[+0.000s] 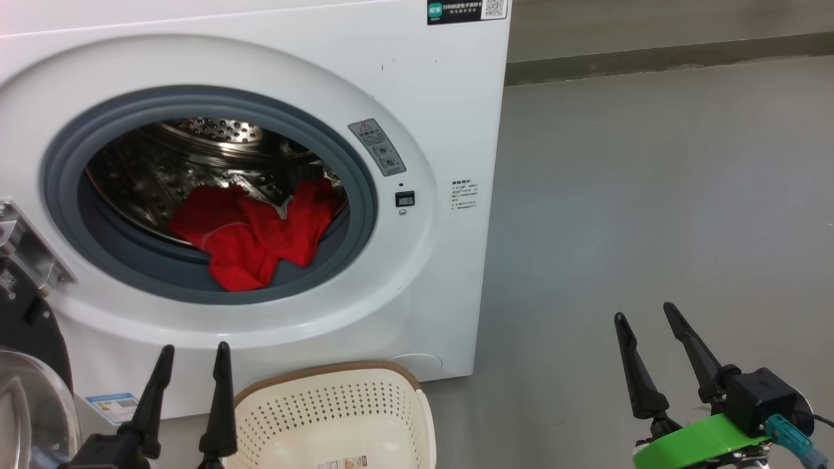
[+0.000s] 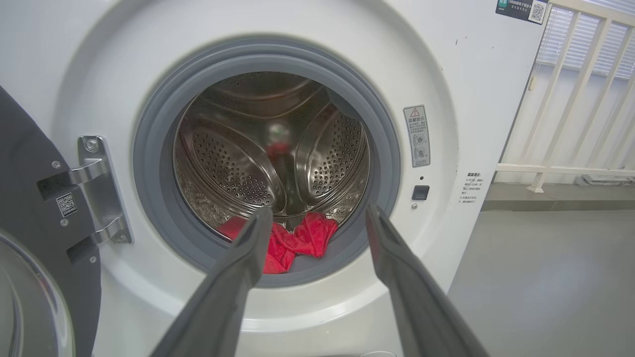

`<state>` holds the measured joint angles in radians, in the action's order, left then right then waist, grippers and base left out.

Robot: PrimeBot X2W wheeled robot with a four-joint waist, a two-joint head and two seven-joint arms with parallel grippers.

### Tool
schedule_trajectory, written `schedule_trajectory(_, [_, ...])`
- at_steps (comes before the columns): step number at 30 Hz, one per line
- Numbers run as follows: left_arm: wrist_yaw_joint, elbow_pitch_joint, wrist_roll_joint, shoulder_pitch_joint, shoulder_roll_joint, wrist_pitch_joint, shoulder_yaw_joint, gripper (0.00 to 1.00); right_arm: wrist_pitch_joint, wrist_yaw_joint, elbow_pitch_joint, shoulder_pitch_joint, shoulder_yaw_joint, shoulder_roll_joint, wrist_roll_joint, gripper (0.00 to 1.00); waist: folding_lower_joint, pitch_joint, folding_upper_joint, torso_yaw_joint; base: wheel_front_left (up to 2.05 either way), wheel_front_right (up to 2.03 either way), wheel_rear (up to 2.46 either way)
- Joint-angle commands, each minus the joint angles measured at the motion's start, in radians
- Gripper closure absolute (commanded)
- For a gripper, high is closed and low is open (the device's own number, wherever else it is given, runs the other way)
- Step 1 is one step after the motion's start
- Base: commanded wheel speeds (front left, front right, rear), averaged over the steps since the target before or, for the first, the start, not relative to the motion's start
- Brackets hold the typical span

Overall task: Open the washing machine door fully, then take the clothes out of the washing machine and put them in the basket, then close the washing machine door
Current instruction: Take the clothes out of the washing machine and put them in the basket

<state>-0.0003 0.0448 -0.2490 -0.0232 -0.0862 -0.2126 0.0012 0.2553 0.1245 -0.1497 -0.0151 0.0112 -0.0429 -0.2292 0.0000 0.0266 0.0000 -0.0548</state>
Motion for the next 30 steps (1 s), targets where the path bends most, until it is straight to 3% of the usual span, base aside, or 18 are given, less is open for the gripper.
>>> schedule_trajectory(1, [0.006,-0.032,-0.002,0.012,-0.019,-0.002,0.028,0.0,0.006,0.006,0.021,0.02,0.025,-0.007,-0.005,0.0,0.0,-0.001,0.0,-0.002,0.0,0.0,0.0])
schedule_trajectory(16, [0.021,-0.052,-0.012,0.004,-0.021,0.01,0.019,0.0,0.006,0.006,0.026,0.021,0.032,-0.007,-0.012,0.0,0.0,-0.014,0.0,-0.005,0.0,0.0,0.0])
schedule_trajectory(30, [0.035,-0.043,-0.009,0.084,-0.019,0.018,-0.005,0.0,0.006,0.006,0.034,0.045,0.039,-0.007,-0.004,0.0,0.0,-0.089,0.0,0.04,0.0,0.0,0.0])
